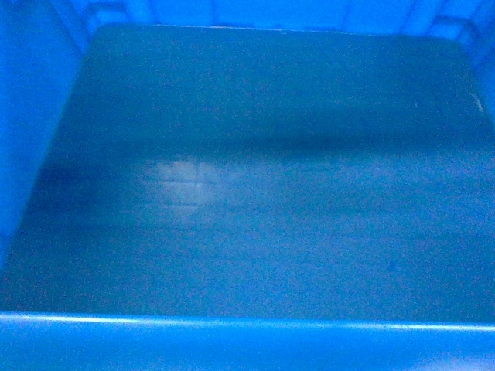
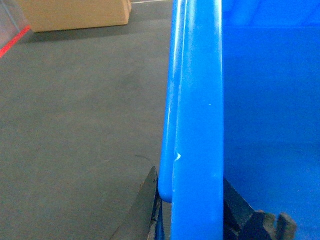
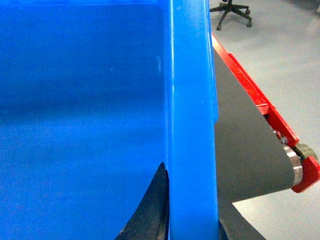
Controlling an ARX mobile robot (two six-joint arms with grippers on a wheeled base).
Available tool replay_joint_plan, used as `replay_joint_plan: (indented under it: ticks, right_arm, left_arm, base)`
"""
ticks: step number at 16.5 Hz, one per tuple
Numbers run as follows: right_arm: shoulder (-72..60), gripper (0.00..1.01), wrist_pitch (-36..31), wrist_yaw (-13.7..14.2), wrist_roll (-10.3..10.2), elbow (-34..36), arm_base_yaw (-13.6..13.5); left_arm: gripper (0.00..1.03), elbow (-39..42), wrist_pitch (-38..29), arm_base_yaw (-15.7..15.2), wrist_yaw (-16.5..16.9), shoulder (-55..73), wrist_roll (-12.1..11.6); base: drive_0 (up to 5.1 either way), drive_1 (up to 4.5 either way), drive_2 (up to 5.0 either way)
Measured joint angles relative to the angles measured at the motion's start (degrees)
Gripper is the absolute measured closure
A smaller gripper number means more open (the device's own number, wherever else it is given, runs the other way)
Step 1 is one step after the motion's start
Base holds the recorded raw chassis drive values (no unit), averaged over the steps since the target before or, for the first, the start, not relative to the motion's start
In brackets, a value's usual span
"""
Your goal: Place box next to blue box on left shelf
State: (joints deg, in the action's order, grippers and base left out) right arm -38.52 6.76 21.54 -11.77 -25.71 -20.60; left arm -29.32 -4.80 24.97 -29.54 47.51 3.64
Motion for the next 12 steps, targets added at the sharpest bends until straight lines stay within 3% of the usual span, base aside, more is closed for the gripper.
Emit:
replay_joint_plan:
  ticks: [12]
  right_arm:
    - [0.0, 0.91, 0.0, 0.0, 0.0, 0.0, 0.0]
  left_arm:
    - [0.84, 0.0, -0.26, 0.0, 0.0, 0.0, -0.04]
  base:
    - [-0.3, -0.26, -0.3]
